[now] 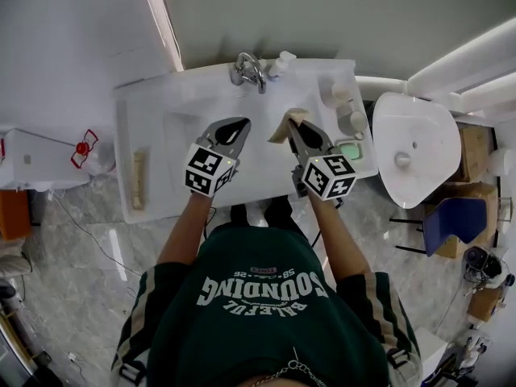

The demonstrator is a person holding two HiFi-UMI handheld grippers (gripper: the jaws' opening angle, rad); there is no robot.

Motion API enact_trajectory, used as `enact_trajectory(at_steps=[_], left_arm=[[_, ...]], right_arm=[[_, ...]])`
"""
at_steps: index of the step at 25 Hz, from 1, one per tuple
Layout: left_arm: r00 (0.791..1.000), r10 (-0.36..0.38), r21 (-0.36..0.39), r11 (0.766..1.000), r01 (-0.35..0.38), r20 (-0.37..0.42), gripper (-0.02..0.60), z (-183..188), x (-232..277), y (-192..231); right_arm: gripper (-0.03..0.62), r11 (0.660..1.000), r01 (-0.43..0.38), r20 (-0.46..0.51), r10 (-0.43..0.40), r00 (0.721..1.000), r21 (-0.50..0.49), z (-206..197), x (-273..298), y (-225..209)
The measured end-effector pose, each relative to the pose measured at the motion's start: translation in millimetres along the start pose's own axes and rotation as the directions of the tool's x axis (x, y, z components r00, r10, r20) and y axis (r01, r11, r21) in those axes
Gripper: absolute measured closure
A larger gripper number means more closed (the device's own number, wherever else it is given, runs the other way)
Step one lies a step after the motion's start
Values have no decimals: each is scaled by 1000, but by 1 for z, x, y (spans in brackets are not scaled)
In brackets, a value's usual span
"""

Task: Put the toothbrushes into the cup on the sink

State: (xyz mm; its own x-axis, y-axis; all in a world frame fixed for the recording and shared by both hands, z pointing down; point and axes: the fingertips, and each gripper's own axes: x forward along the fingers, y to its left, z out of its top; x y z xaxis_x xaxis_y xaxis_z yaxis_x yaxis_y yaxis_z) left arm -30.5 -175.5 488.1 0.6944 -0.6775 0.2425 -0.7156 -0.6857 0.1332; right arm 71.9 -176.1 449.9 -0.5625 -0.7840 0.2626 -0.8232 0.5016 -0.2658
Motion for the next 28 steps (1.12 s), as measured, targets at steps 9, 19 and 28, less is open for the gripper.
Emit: enact_trajectory(at_steps=[9,19,28], left_arm=[[998,62,3,998,-62,-18,531,2,18,0],[993,114,-5,993,-115,-29,531,11,56,-8],[992,115,-9,993,-116,-45,531,14,94,-19]], right_arm=[[563,997,-71,-3,71,997,2,7,12,-21],[563,990,-140,-33,140,990,-1,11,18,-56],[563,995,-99,-28,99,995,11,21,10,-117]])
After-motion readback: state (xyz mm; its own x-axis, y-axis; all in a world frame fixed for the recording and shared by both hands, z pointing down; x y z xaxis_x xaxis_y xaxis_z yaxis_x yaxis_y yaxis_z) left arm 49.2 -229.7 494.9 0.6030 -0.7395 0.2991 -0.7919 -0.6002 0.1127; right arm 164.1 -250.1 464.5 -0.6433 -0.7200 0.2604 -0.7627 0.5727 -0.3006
